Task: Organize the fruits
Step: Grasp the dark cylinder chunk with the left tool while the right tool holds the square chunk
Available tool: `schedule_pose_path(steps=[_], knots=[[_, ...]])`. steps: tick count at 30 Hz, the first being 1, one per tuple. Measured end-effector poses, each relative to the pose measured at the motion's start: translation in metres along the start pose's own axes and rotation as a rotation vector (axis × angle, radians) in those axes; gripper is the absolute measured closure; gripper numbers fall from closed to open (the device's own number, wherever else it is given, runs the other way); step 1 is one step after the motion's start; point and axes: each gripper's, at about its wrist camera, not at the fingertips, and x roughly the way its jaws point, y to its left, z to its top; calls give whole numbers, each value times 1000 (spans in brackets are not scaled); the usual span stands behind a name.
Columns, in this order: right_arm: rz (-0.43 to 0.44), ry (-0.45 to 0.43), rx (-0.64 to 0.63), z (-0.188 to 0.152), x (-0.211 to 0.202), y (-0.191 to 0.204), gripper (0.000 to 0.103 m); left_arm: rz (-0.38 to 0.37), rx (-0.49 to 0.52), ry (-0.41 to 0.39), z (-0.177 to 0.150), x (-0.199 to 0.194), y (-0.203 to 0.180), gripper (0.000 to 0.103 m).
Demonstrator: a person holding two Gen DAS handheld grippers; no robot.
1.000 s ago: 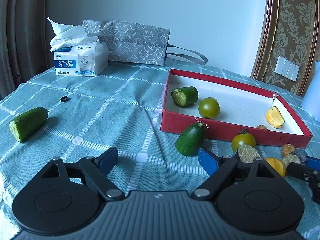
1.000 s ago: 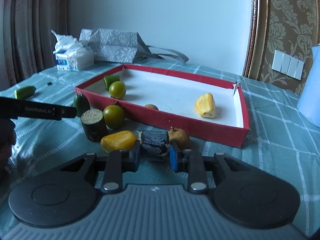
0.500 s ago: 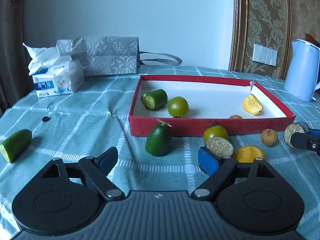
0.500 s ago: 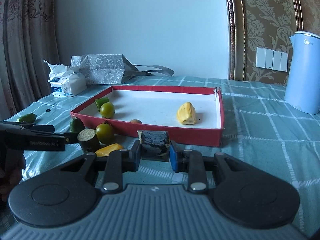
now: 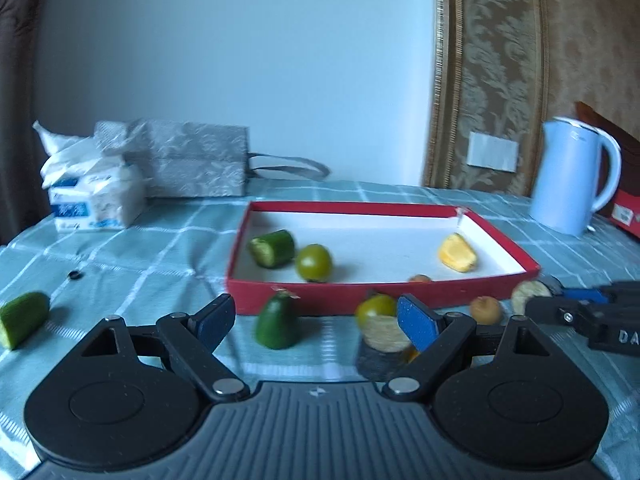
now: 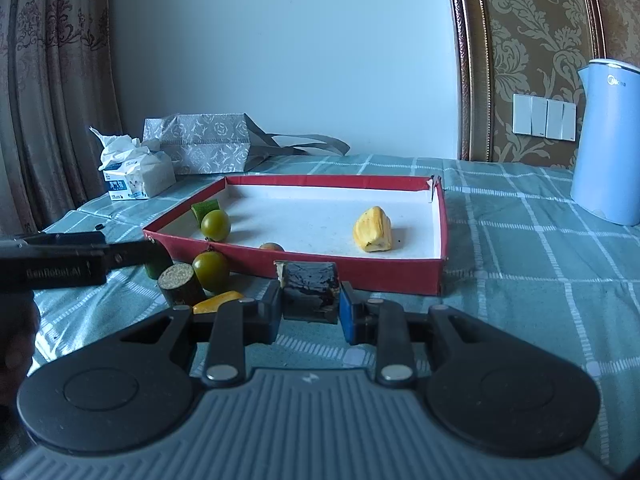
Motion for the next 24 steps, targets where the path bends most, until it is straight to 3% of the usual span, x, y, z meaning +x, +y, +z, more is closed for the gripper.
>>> schedule_pose_path(steps=[5,8,24], knots=[[3,-1,5,1,0,0,75,-23,76,10,-1,6,-22,15],[5,-3,8,0,-1,-1,75,0,111,19,-3,13,-31,15],[16,-15,36,2,-3,-5,75,64,67,161,-5,41,-26,15]])
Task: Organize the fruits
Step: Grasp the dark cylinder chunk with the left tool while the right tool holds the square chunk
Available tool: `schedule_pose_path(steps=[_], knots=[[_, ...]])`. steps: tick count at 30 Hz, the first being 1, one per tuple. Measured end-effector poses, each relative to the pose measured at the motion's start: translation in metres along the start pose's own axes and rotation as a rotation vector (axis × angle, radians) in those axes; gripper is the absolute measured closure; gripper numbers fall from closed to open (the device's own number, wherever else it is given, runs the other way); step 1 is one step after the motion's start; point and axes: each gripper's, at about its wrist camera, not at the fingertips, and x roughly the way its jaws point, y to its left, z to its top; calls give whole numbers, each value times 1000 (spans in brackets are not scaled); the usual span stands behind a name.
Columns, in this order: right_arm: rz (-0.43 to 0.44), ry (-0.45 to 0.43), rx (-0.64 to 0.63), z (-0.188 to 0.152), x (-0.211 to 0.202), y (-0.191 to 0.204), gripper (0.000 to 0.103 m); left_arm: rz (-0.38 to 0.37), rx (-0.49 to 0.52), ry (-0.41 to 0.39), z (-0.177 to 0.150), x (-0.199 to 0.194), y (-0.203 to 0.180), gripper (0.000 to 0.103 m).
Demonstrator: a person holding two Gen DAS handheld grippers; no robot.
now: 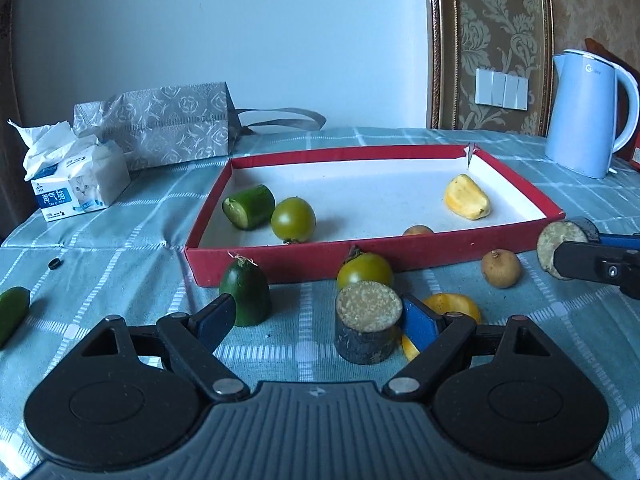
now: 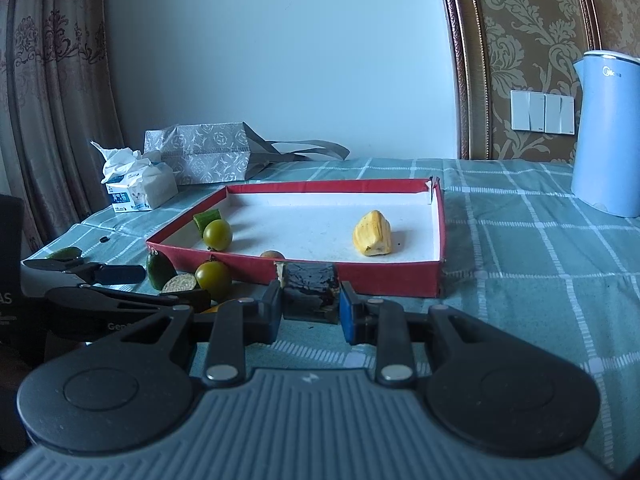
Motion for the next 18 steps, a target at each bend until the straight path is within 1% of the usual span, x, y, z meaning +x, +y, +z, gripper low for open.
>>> schedule_pose_path(steps=[5,7,8,9,10,11,13,15,17,18], knots=[[0,0,4,0,0,0,75,15,-4,22,1,3,-1,15],[-2,-1,4,0,0,0,75,14,-1,25,1,4,-1,19],[-3,-3,5,0,0,-1,75,17,5,28,1,4,-2,26],[-3,-3,7,0,0,-1,75,18,13,37,0,5,-3,40],[-3,-2,9,0,1,-1,75,7,13,52,0,7,-3,46],[-3,-1,9,0,1,-2,75,-9,2,52,0,7,-2,50],[-4,-1,10,0,1,-2,75,-16,3,49,-1,7,-3,54],[-6,-1,11,0,2,-2,75,-31,8,47,-1,6,-5,63],[-8,4,14,-1,3,-2,75,-38,9,46,-2,5,-5,66],[-7,6,18,-1,3,-3,75,-42,7,45,-2,5,-5,69]])
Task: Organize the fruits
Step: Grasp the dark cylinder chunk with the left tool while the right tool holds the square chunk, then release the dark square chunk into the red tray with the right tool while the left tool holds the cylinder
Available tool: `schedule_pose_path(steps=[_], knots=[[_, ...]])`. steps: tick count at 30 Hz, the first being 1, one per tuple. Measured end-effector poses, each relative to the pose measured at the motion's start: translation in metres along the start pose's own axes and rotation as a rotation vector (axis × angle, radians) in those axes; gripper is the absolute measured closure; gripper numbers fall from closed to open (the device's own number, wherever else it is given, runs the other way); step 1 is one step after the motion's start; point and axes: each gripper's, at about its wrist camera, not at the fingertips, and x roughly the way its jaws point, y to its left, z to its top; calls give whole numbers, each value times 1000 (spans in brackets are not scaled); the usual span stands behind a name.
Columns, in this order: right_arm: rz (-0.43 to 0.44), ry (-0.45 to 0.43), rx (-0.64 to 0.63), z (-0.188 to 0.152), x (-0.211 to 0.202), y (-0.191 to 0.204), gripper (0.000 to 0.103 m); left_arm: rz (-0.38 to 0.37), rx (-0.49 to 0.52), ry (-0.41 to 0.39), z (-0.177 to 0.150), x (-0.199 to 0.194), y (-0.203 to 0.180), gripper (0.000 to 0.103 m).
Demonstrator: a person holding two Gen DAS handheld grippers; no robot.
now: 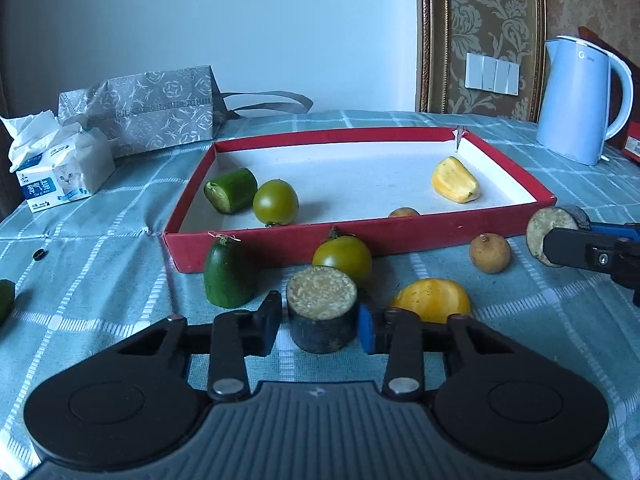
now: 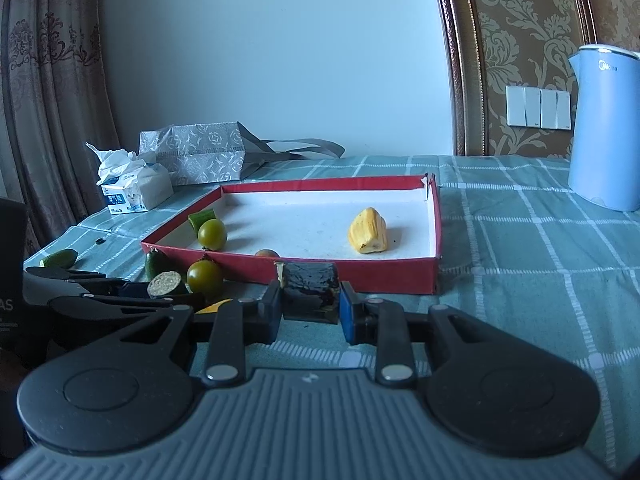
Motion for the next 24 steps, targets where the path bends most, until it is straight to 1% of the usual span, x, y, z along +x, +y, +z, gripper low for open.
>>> schedule_pose_path(steps=[1,13,19,24], knots=[[1,1,4,0,0,-1,75,-6,-3,-1,0,0,0,70],[-8,0,7,-1,1,-2,75,-25,-55,-15,-3,-9,13,71],[-3,-5,9,0,1,-3,75,-14,-57,-39,-6,-18,19,71],[0,-7,9,0,0,-4,75,-9,-63,-37,-11,-22,24,71]])
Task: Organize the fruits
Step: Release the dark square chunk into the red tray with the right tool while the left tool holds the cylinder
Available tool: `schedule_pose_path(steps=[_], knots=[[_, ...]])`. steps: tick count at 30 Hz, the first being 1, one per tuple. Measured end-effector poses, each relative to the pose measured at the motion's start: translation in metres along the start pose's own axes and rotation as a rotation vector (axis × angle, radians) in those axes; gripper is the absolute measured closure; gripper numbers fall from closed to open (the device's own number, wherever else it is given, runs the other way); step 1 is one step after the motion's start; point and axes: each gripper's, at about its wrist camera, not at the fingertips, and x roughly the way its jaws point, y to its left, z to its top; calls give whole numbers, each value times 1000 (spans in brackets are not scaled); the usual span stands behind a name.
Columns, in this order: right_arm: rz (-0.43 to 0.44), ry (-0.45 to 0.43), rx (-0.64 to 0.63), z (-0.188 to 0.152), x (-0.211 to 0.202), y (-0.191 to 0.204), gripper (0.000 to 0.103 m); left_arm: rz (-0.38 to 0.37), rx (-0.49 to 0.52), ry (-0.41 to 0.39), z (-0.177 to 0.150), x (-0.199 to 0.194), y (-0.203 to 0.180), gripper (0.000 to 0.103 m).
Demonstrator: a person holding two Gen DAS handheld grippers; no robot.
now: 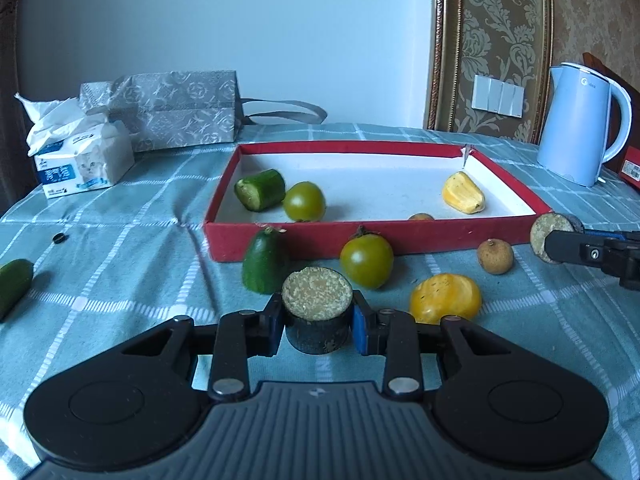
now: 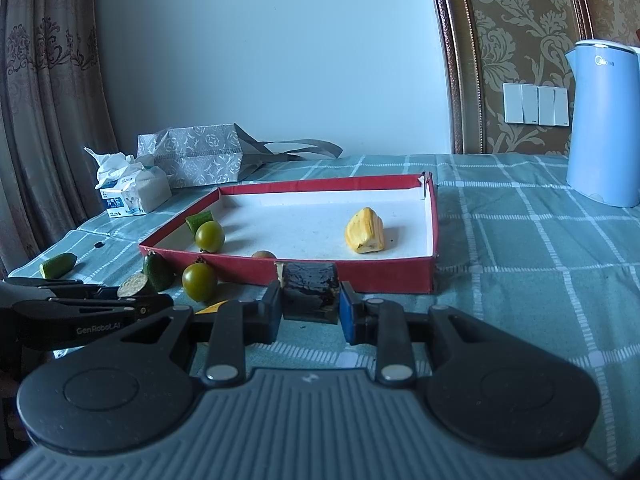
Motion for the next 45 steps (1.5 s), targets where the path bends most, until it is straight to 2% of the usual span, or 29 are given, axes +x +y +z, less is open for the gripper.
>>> schedule_pose_path(steps=[7,21,26,31,37,45], knots=[[0,1,-3,-1,0,3,75,4,-47,24,-2,1,10,71],[-24,-22,-34,1,-2,11,75,-2,-50,25,-3,1,11,71],[-22,-36,-45,13,-1,19,75,-2,-50,25,-2,1,11,71],[-10,-71,-82,38,4,33,75,-1,-53,24,-2,1,11,71],[-29,-67,-110,69,43,42,75,2,-57,23,-3,0,12,71],[-106,-6,-109,75,104,31,75,1,-60,22,-3,1,12,71]])
